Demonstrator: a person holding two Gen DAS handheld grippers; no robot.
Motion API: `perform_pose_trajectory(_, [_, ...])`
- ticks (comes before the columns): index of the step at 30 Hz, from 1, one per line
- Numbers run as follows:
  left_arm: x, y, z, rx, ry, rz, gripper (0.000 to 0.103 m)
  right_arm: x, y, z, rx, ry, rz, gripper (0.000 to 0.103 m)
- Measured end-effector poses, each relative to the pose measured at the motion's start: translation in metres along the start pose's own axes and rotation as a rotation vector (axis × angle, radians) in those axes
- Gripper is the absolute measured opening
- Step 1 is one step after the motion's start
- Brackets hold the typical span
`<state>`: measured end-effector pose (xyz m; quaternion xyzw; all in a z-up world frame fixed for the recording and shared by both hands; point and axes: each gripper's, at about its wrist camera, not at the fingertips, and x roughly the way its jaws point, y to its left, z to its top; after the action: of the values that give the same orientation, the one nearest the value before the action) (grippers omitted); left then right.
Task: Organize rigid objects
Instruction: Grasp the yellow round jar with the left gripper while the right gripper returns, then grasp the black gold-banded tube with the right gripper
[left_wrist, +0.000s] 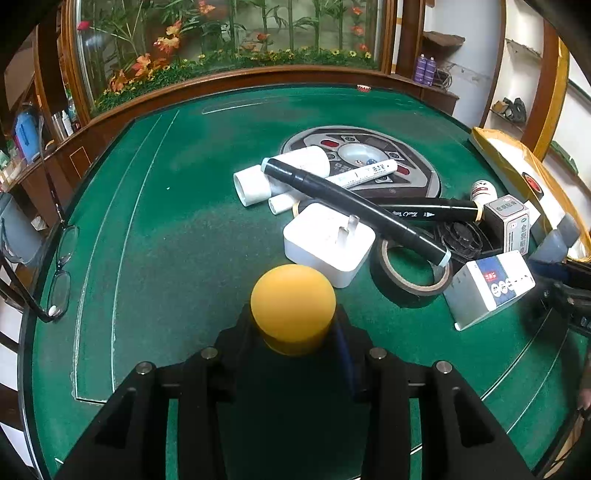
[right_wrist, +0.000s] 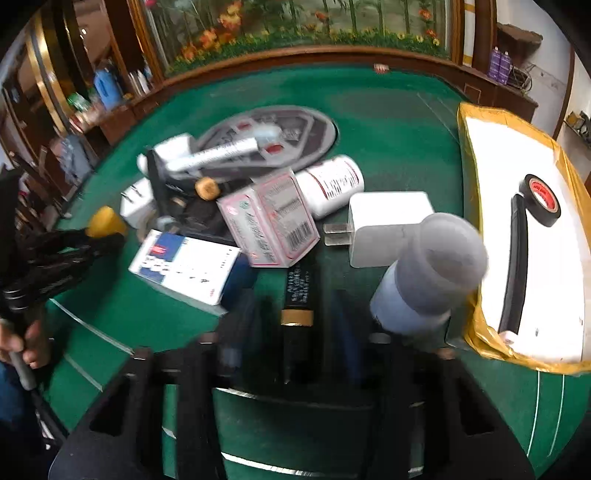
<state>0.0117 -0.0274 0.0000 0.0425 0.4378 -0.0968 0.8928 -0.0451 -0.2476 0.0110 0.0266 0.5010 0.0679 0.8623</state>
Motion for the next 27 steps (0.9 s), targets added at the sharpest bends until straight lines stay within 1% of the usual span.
perform_pose_trajectory(2, [0.000, 0.000, -0.001, 0.004, -0.004, 0.000, 0.040, -0.002, 0.002, -0.001, -0.020, -0.007, -0.037, 0.017])
perform_pose_trajectory(5, [0.001, 0.000, -0.001, 0.004, -0.005, 0.000, 0.040, -0.007, 0.002, -0.008, -0.016, -0.002, -0.023, 0.017])
perform_pose_trajectory(8, [0.000, -0.002, -0.002, 0.007, -0.008, 0.009, 0.040, -0.013, -0.003, -0.016, 0.013, -0.008, 0.012, 0.017])
perform_pose_trajectory(9, [-0.001, -0.003, -0.002, 0.009, -0.011, 0.021, 0.040, -0.017, -0.005, -0.019, 0.030, -0.011, 0.034, 0.017])
perform_pose_trajectory(11, [-0.003, -0.005, -0.003, 0.016, -0.018, 0.044, 0.040, -0.020, -0.008, -0.025, 0.049, -0.021, 0.044, 0.017])
perform_pose_trajectory(14, [-0.010, -0.007, -0.004, 0.019, -0.056, 0.081, 0.040, -0.025, -0.010, -0.032, 0.072, -0.035, 0.067, 0.017])
perform_pose_trajectory(20, [-0.024, -0.010, -0.006, 0.013, -0.117, 0.113, 0.040, -0.026, -0.009, -0.041, 0.076, -0.032, 0.096, 0.017])
perform_pose_trajectory(27, [-0.029, -0.016, -0.009, 0.026, -0.151, 0.142, 0.040, -0.029, -0.010, -0.045, 0.088, -0.045, 0.129, 0.017])
